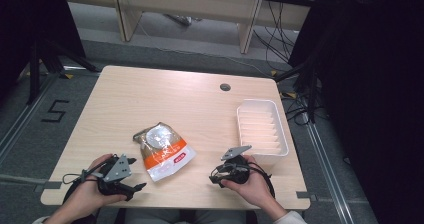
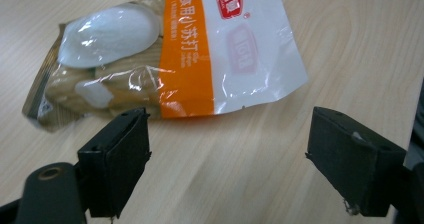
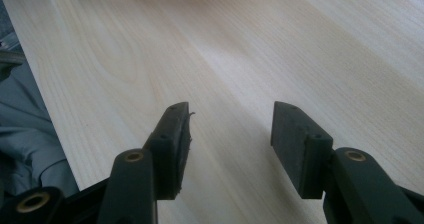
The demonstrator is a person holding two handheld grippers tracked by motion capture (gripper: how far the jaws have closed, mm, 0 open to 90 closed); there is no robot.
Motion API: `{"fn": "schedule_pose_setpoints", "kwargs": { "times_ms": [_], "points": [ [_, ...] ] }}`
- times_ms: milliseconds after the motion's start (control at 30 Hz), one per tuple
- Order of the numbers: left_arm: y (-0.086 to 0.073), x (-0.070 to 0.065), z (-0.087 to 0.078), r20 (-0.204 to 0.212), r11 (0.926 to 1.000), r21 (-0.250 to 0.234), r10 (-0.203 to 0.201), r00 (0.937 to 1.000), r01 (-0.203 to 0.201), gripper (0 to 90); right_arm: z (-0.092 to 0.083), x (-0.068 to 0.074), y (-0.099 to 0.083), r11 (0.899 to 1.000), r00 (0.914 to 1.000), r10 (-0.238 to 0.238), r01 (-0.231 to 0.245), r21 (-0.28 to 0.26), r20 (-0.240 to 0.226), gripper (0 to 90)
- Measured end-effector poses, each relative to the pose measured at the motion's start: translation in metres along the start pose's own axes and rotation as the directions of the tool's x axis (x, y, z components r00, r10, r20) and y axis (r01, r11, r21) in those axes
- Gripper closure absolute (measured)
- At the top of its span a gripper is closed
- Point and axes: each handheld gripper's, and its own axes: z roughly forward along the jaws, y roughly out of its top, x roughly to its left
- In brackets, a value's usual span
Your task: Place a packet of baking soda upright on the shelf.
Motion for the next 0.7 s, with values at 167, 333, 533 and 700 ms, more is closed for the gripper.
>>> {"fn": "schedule_pose_setpoints", "kwargs": {
  "times_ms": [167,333,533,700],
  "points": [
    [0.004,-0.003,0.009,0.011,0.9985,0.028,0.048,0.9988,-0.048,15.2,-0.001,0.001,0.001,1.000,0.9999,0.016,-0.016,-0.003,0.001,50.1],
    [0.010,-0.005,0.015,-0.004,0.9937,0.058,0.096,0.9953,-0.096,15.1,0.000,0.001,0.001,1.000,0.9999,0.010,-0.010,-0.002,0.002,50.0],
    [0.016,-0.007,0.026,0.009,0.9881,0.060,0.141,0.9899,-0.141,15.2,0.001,0.002,0.002,0.999,0.9995,0.031,-0.031,0.006,0.008,49.8],
    [0.018,-0.005,0.031,0.016,0.9853,0.071,0.154,0.9879,-0.155,15.7,0.001,0.001,0.002,1.000,0.9999,0.017,-0.017,-0.006,0.000,49.8]
  ]
}}
